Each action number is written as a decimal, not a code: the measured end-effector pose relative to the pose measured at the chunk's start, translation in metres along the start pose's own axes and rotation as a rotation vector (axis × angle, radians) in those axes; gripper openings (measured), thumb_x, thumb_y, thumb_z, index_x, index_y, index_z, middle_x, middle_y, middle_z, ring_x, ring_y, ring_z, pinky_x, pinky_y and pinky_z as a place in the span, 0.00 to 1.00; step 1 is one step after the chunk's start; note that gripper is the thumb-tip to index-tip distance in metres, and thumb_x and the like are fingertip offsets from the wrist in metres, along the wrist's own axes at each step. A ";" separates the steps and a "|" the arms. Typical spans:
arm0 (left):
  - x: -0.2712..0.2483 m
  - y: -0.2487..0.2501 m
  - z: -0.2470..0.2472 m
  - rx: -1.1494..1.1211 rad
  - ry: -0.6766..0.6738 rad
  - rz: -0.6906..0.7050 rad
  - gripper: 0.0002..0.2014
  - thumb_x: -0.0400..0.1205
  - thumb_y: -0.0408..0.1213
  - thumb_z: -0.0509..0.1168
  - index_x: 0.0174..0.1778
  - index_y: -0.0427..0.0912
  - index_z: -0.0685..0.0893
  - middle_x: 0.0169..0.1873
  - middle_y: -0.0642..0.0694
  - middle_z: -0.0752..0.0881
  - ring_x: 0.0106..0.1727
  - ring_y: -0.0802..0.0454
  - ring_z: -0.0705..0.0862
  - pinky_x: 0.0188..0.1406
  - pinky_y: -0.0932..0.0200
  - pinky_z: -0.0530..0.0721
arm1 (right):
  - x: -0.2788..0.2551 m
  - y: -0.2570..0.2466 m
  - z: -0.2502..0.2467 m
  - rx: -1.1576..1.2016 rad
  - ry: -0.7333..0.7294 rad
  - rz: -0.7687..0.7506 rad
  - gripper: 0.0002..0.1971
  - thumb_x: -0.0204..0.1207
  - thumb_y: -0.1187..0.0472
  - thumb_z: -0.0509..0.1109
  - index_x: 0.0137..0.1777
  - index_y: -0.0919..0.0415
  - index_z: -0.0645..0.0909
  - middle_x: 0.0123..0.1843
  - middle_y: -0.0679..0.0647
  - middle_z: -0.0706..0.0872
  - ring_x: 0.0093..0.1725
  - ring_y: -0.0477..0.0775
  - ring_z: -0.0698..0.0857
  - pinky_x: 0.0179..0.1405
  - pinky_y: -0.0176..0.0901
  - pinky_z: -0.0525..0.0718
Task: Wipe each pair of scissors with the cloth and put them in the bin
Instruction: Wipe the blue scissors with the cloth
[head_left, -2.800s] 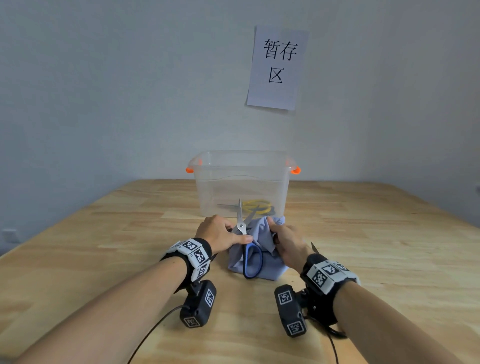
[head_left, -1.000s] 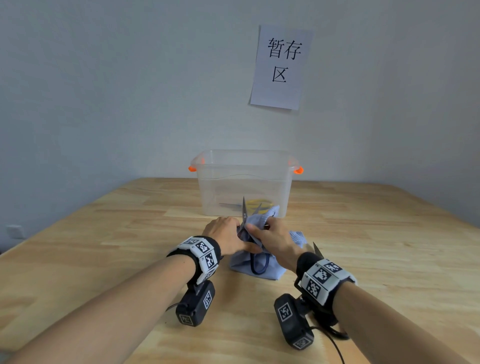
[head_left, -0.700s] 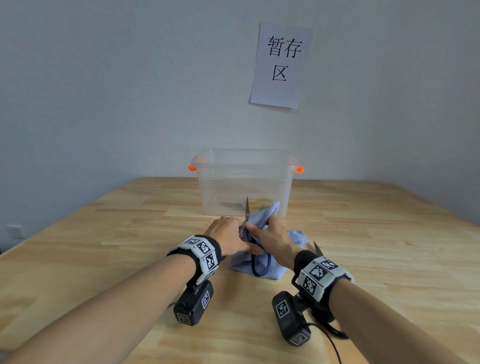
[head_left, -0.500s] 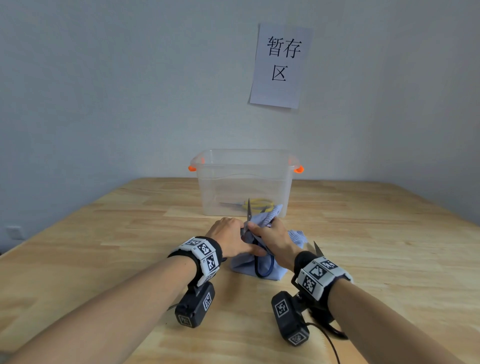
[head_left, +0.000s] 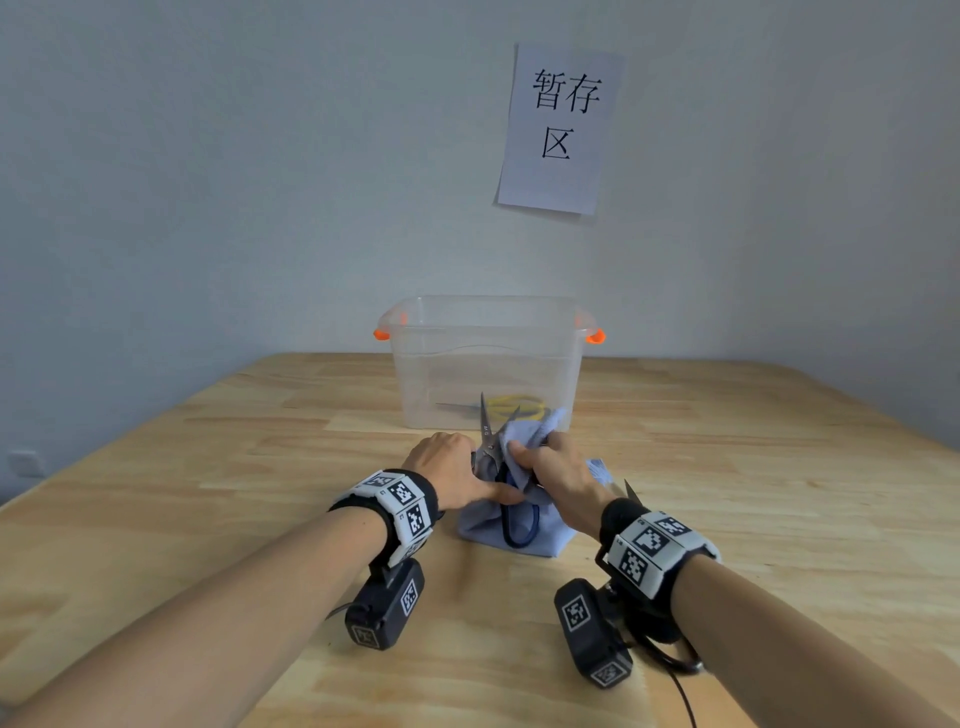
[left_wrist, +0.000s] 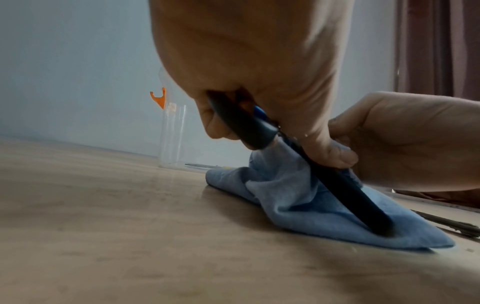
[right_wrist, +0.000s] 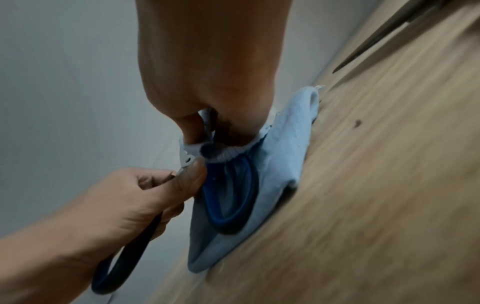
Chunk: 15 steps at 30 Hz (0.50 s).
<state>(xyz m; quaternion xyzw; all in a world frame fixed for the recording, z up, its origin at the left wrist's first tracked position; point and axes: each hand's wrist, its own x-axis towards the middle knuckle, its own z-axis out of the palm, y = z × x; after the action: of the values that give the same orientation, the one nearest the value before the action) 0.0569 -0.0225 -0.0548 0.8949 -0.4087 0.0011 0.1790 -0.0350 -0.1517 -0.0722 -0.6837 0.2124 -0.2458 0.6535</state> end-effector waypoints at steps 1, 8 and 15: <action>0.000 0.000 0.000 -0.005 -0.007 -0.001 0.34 0.62 0.72 0.76 0.31 0.42 0.75 0.29 0.48 0.80 0.31 0.49 0.77 0.30 0.54 0.72 | -0.001 0.000 0.000 -0.030 -0.027 -0.012 0.08 0.82 0.66 0.70 0.42 0.68 0.82 0.37 0.59 0.87 0.38 0.52 0.88 0.33 0.41 0.86; 0.001 0.010 0.001 0.008 -0.007 0.039 0.31 0.65 0.67 0.78 0.39 0.40 0.82 0.34 0.47 0.83 0.37 0.47 0.80 0.32 0.54 0.73 | 0.003 0.006 0.011 -0.229 0.026 -0.098 0.15 0.78 0.60 0.77 0.38 0.62 0.74 0.36 0.57 0.80 0.39 0.54 0.81 0.40 0.53 0.84; 0.003 0.007 0.001 0.023 -0.001 0.028 0.32 0.65 0.66 0.78 0.44 0.38 0.86 0.38 0.45 0.87 0.41 0.45 0.84 0.39 0.52 0.80 | 0.003 0.004 0.015 -0.298 -0.039 -0.158 0.14 0.80 0.60 0.74 0.44 0.72 0.78 0.38 0.59 0.80 0.36 0.50 0.80 0.34 0.36 0.82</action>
<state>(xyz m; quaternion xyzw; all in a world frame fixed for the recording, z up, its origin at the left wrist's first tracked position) 0.0538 -0.0290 -0.0529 0.8912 -0.4211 0.0080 0.1685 -0.0232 -0.1416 -0.0762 -0.7923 0.1795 -0.2488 0.5274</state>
